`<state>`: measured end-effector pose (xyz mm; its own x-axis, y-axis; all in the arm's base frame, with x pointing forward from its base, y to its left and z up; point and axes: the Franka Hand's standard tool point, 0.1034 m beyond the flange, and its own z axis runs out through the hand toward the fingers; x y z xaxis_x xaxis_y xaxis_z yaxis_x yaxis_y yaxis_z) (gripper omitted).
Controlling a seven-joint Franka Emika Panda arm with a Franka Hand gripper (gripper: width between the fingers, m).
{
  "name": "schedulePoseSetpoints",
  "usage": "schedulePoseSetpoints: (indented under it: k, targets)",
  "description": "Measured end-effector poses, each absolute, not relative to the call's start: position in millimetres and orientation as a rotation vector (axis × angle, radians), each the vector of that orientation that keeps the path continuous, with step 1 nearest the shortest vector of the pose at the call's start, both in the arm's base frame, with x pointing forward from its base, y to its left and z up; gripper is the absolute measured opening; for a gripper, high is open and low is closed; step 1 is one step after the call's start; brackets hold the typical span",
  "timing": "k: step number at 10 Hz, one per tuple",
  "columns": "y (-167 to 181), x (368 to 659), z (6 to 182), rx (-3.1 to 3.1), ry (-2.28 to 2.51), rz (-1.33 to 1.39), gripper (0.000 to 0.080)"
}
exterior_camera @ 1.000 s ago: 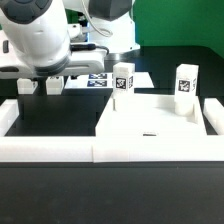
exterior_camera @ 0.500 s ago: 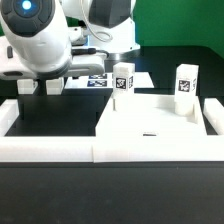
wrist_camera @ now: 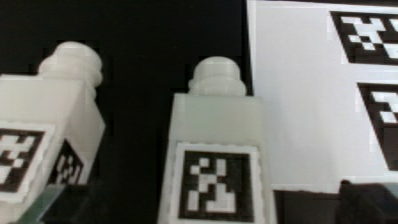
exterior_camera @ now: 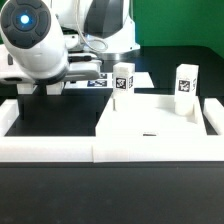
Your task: Assemble square table
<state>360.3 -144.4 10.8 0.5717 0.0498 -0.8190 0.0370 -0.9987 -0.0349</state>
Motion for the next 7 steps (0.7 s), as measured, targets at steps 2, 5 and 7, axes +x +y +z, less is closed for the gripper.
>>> schedulePoseSetpoints:
  k: [2, 5, 7]
  targets:
    - [-144.1, 360.2, 10.6, -2.772, -0.078, 1.446, 0.0506]
    - [-144.1, 360.2, 10.6, -2.772, -0.078, 1.446, 0.0288]
    - [-144.1, 360.2, 10.6, -2.772, -0.078, 1.447, 0.0288]
